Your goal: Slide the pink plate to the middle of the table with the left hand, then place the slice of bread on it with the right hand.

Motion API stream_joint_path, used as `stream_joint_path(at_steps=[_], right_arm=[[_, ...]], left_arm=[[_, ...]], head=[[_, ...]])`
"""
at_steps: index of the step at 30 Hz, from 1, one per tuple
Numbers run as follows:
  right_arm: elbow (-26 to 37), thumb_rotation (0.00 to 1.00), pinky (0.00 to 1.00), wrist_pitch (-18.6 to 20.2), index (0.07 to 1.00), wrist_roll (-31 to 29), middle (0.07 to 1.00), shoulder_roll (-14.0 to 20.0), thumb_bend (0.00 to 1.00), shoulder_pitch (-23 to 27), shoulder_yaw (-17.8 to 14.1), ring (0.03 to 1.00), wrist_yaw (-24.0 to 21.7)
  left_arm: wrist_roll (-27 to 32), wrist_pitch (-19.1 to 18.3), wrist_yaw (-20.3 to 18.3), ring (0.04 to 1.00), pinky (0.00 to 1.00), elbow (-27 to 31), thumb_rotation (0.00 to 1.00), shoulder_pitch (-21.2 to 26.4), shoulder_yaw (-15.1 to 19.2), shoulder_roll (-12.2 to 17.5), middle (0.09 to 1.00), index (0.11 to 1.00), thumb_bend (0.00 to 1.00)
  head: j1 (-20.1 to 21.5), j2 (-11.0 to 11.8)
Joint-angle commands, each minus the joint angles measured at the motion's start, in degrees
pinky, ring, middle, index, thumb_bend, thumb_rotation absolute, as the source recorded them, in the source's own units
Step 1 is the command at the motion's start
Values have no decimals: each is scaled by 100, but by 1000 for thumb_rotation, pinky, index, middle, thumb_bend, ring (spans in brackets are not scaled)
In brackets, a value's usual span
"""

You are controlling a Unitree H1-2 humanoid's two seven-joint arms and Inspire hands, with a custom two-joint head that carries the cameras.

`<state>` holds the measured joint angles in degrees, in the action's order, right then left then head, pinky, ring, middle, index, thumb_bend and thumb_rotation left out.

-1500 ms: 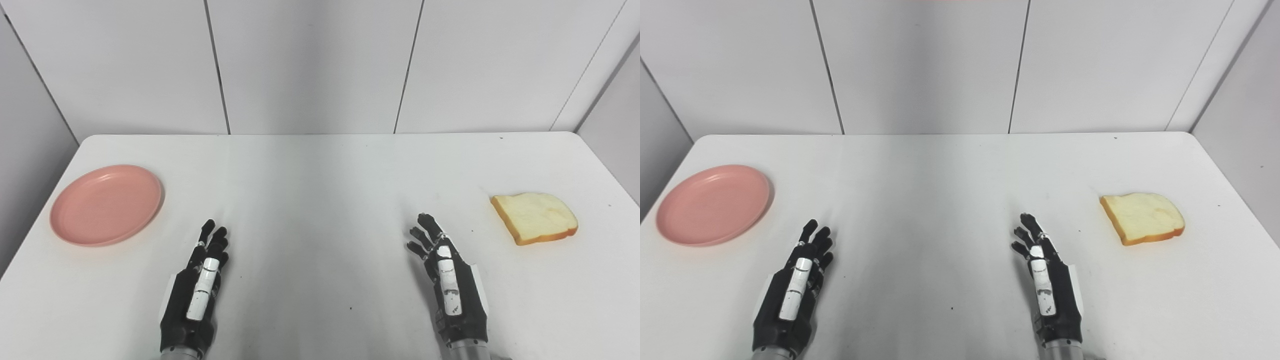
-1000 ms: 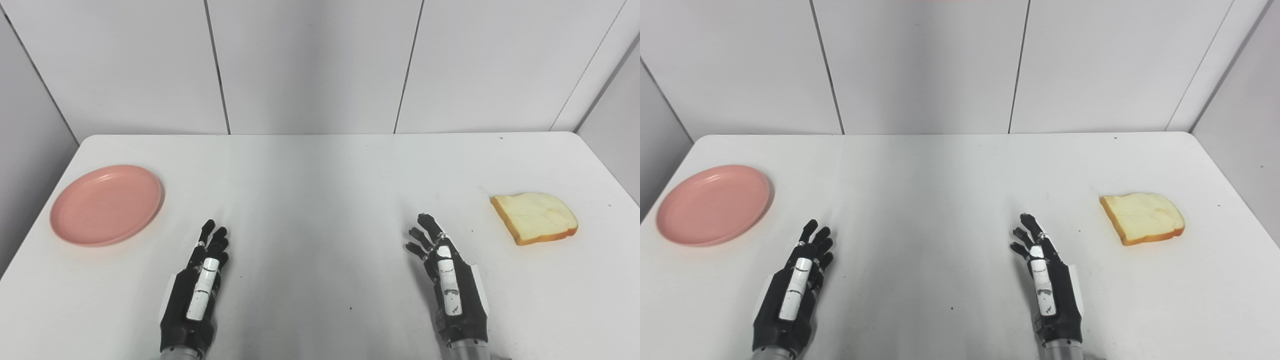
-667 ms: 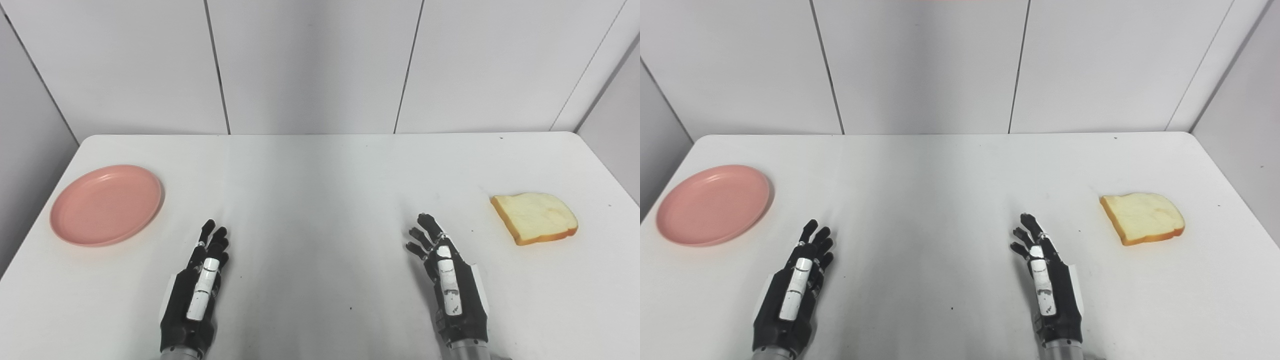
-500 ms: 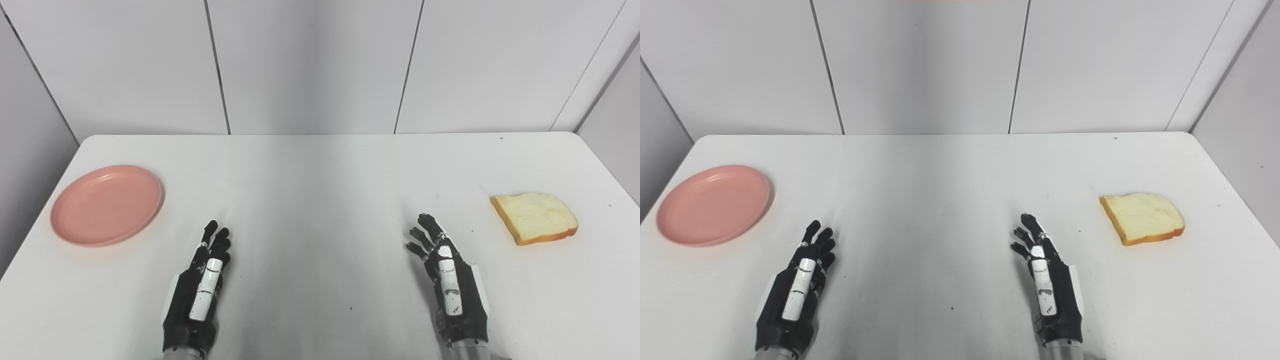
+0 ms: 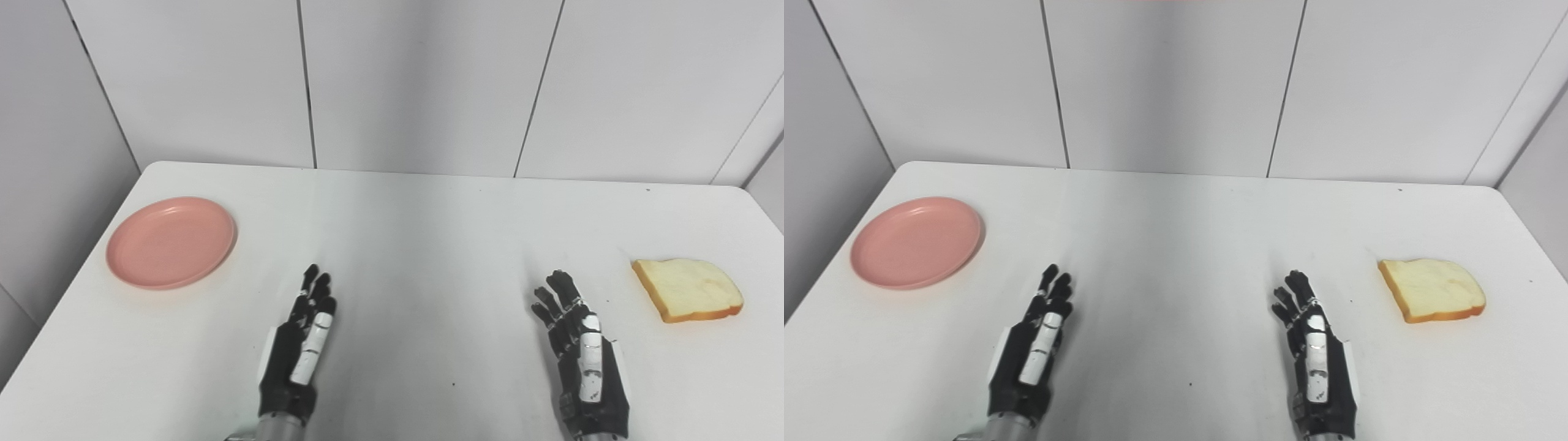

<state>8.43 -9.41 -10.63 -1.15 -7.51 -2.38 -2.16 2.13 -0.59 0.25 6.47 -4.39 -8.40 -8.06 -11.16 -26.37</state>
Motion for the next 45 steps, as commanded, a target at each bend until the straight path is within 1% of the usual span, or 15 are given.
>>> stream_joint_path(at_steps=[1,6,10,15,17,20,24,26,28,31,35,37,41,43,45], right_arm=[[-600,993,905,-202,900,45,932,371,743,-252,-224,900,-109],[-710,999,918,-272,900,5,938,375,734,-214,-230,904,-127],[-843,1000,931,-356,908,42,951,364,728,-171,-212,913,-141],[-920,1000,936,-393,906,81,954,313,735,-141,-171,916,-117],[-949,1000,938,-413,901,80,954,296,739,-131,-160,914,-119],[-982,997,922,-417,894,110,950,272,756,-116,-145,904,-93],[-1017,1000,917,-420,897,144,953,258,733,-104,-117,903,-67],[-1024,1000,915,-431,891,135,949,242,747,-108,-111,900,-63],[-1024,1000,918,-441,892,118,949,233,752,-115,-107,900,-69],[-1004,1000,923,-436,889,131,948,228,754,-133,-95,901,-74],[-931,1000,922,-403,889,143,947,214,756,-163,-80,899,-67],[-887,999,920,-367,895,122,940,205,757,-188,-75,901,-72],[-796,1000,929,-319,911,108,938,200,741,-242,-52,906,-85],[-760,1000,928,-298,914,86,936,192,732,-260,-50,904,-89],[-746,1000,900,-297,912,55,904,185,711,-268,-52,889,-98]], left_arm=[[-7,98,-20,989,1000,-111,720,28,-27,-76,968,955,680],[13,358,-62,984,1000,-336,716,51,-12,-95,961,956,662],[44,550,-99,984,1000,-554,723,92,18,-54,959,957,666],[97,621,-119,985,1000,-616,723,117,77,1,960,953,675],[122,644,-114,985,1000,-570,722,127,111,10,963,956,683],[175,493,-60,982,1000,-252,727,210,220,14,959,967,723],[286,417,-30,984,1000,25,718,428,425,78,961,966,744],[315,360,-34,988,1000,162,730,597,554,155,970,969,741],[330,265,1,989,1000,293,741,756,672,224,974,971,765],[334,111,45,954,982,496,746,1032,855,359,965,958,863],[473,51,-9,935,936,498,743,1505,1163,685,964,964,887],[611,-114,66,919,939,544,712,1835,1385,824,932,946,915],[747,-370,139,922,946,679,713,2306,1696,1070,913,938,894],[816,-396,135,911,908,675,709,2447,1827,1222,902,933,877],[930,-388,148,898,858,601,690,2584,1996,1388,884,924,886]], head=[[-39,55],[-84,147],[-136,298],[-65,400],[-43,421],[-30,492],[2,539],[3,551],[-6,560],[-24,550],[-38,478],[-43,456],[-52,431],[-52,434],[-52,434]])
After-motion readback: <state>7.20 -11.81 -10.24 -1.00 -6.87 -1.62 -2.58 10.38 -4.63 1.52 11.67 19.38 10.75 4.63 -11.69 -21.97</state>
